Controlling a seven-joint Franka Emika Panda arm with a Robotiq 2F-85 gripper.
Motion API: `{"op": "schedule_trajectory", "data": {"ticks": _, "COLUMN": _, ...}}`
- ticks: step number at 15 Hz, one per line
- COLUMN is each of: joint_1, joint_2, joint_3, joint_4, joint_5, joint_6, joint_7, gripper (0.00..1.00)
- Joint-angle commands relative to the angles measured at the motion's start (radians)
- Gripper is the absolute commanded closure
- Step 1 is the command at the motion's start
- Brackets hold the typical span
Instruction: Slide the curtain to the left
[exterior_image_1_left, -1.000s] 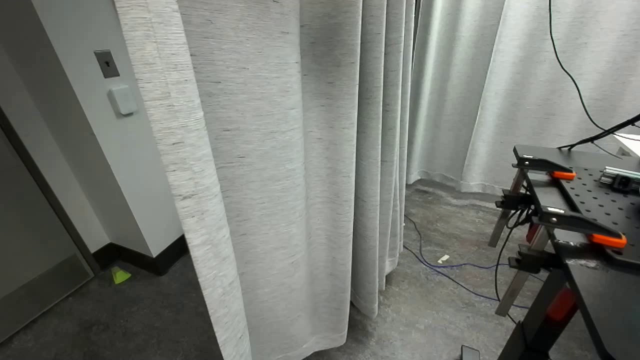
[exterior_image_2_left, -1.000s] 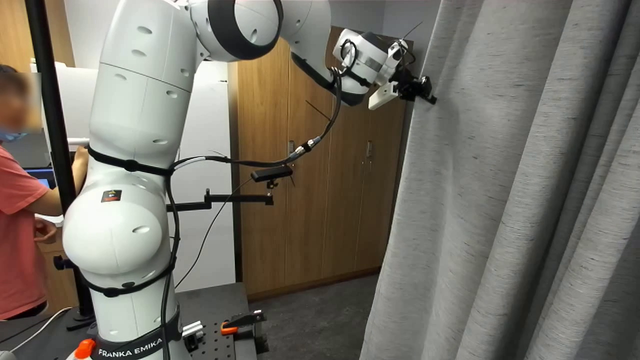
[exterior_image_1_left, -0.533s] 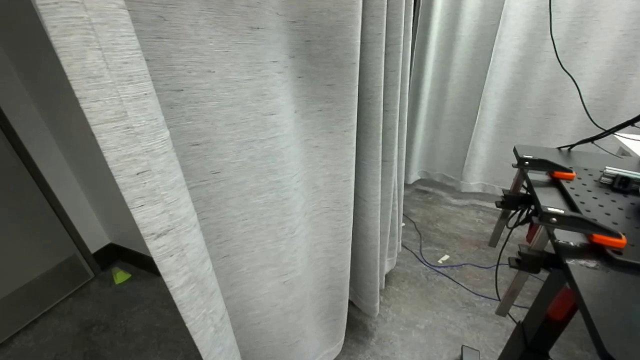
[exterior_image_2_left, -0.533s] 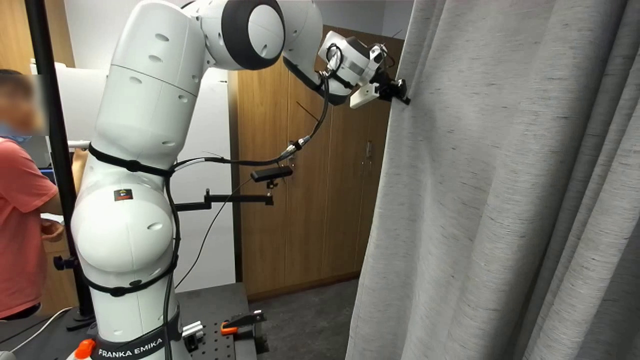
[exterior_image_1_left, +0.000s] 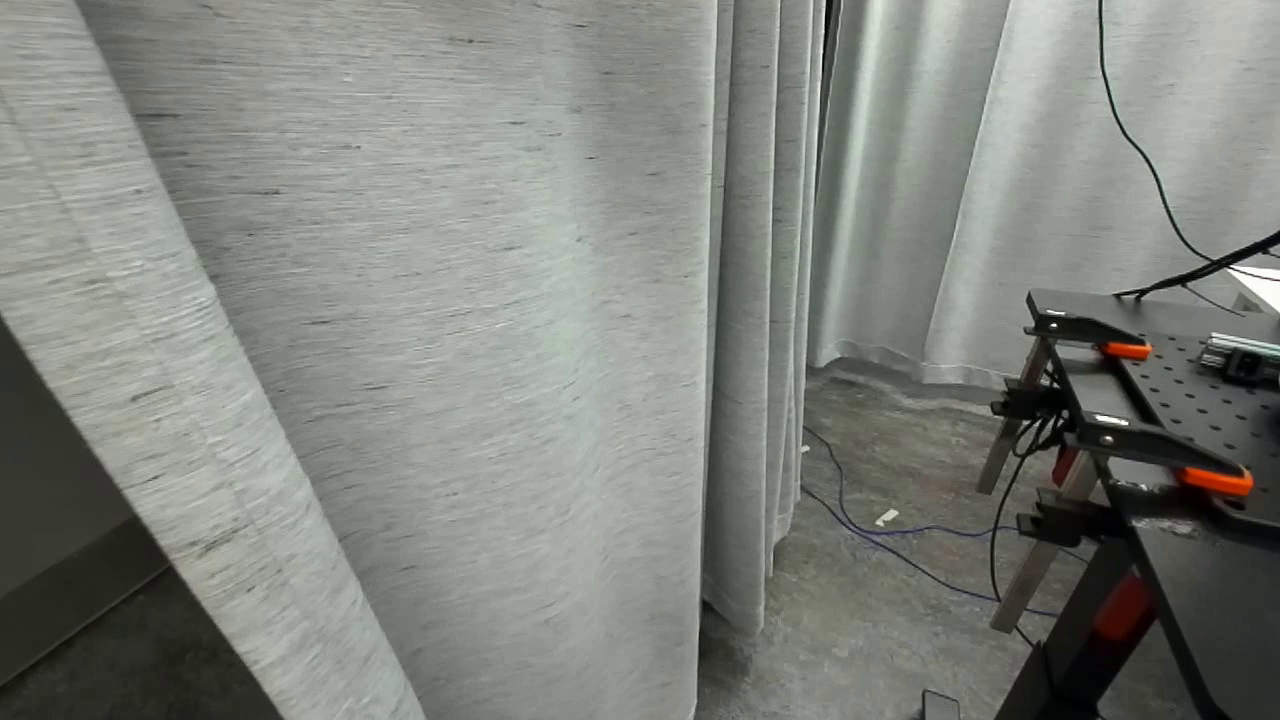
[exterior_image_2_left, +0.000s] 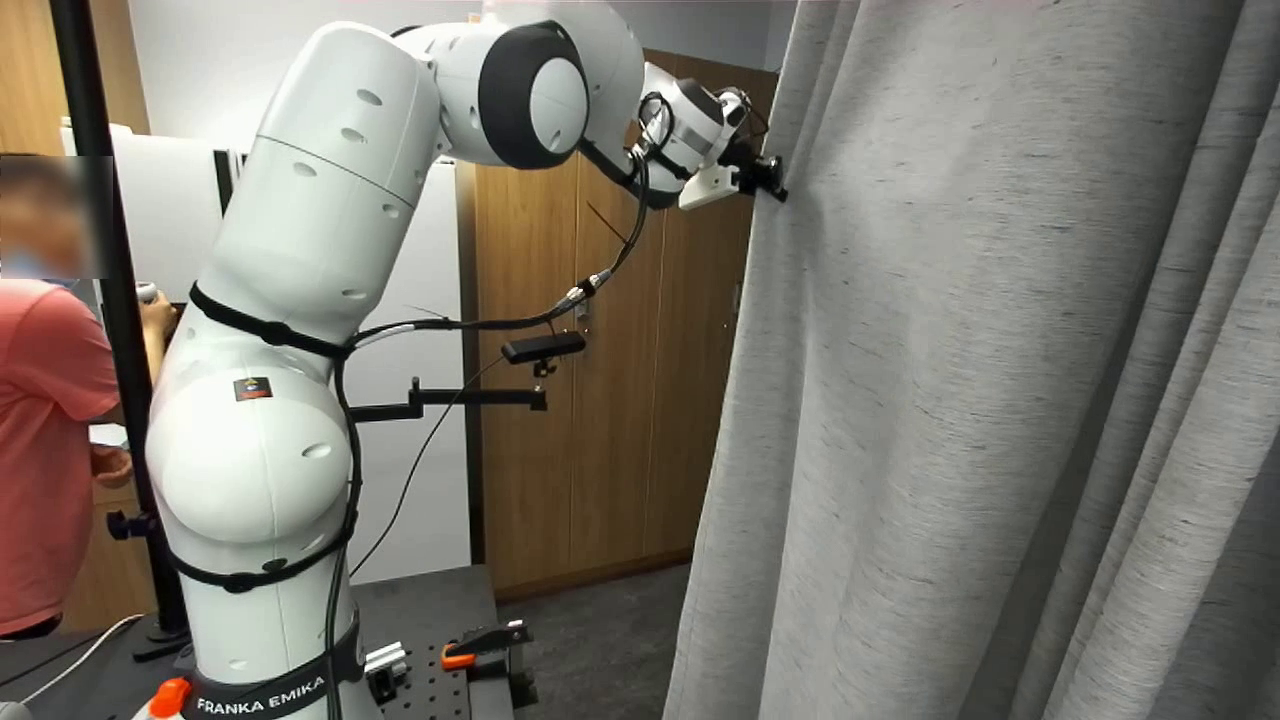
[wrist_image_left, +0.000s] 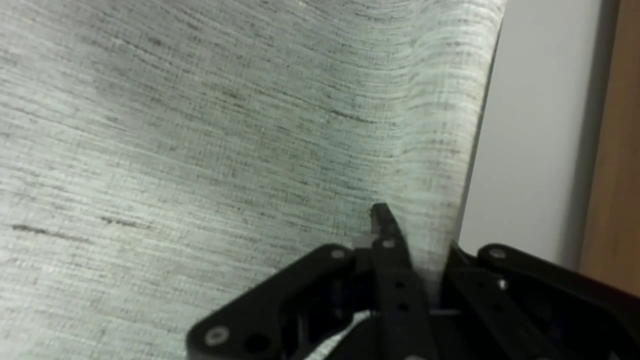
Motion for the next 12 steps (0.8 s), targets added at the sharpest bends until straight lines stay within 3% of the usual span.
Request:
{"op": "schedule_trajectory", "data": {"ticks": 1, "joint_1": 0.036, "joint_2": 0.140, "joint_3": 0.040, "joint_4": 0.067, "joint_5": 0.004, "joint_6": 0.105, "joint_7": -0.048, "gripper": 0.99}}
{"op": "schedule_trajectory", "data": {"ticks": 5, "joint_1": 0.049, "joint_2": 0.188, "joint_3": 0.074, "joint_4": 0.128, "joint_5": 0.014, "joint_6": 0.180, "joint_7": -0.127, "gripper": 0.99}}
{"op": "schedule_trajectory", "data": {"ticks": 12, "joint_1": 0.063, "joint_2": 0.256, "joint_3": 0.160, "joint_4": 0.229, "joint_5": 0.051, "joint_6": 0.157, "joint_7": -0.305, "gripper": 0.99}}
